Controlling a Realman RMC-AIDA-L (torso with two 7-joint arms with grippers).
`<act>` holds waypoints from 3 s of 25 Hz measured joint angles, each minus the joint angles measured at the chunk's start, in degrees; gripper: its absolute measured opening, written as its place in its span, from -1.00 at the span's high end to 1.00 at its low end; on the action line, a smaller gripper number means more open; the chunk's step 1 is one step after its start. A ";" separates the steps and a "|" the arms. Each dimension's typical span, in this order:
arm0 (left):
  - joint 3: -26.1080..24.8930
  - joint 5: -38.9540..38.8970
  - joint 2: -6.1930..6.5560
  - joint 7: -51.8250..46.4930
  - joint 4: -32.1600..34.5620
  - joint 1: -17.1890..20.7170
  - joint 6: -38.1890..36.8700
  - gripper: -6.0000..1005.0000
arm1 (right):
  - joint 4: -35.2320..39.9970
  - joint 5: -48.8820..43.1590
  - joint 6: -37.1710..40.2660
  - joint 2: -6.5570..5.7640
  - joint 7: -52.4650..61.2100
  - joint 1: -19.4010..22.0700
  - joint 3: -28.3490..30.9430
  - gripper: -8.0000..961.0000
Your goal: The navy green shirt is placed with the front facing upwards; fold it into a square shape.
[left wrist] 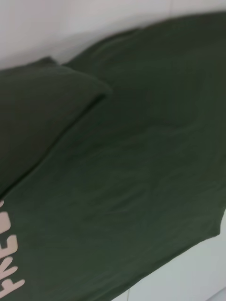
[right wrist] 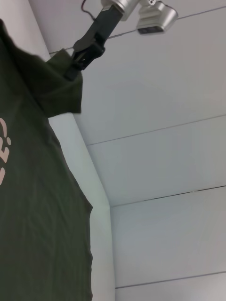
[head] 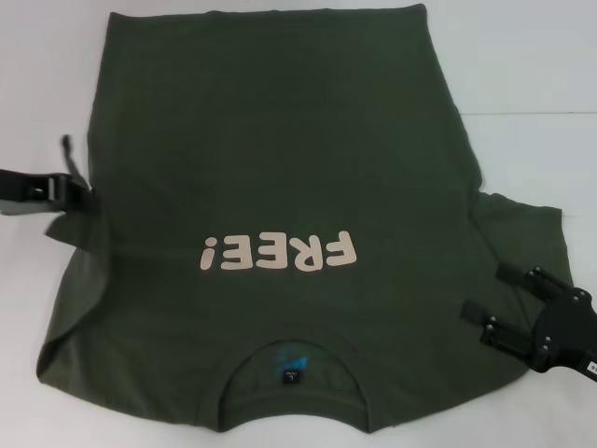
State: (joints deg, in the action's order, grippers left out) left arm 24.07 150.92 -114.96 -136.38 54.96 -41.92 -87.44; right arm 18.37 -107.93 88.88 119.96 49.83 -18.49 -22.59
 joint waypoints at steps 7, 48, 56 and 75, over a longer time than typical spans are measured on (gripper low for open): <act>0.28 -0.83 -4.77 0.48 -0.67 -0.24 2.08 0.94 | 0.00 0.00 0.09 -0.04 0.00 -0.28 0.15 -0.80; -9.72 -33.87 -2.60 22.19 -12.32 12.12 -9.20 -0.16 | 4.76 2.90 8.49 -0.41 14.95 -1.39 0.26 -0.80; -10.16 -28.23 -2.58 31.13 -8.89 16.98 -16.76 -0.54 | 23.77 -1.91 9.27 -1.66 51.32 -6.91 -2.15 -0.80; -5.41 -17.28 -4.29 49.89 -7.43 19.03 -27.50 -0.83 | 43.80 -40.28 13.04 -13.88 101.10 -16.97 -5.72 -0.79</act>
State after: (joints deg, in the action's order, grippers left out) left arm 18.66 133.64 -119.25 -86.49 47.53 -22.89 -114.94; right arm 62.17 -148.20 101.92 106.08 150.93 -35.46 -28.31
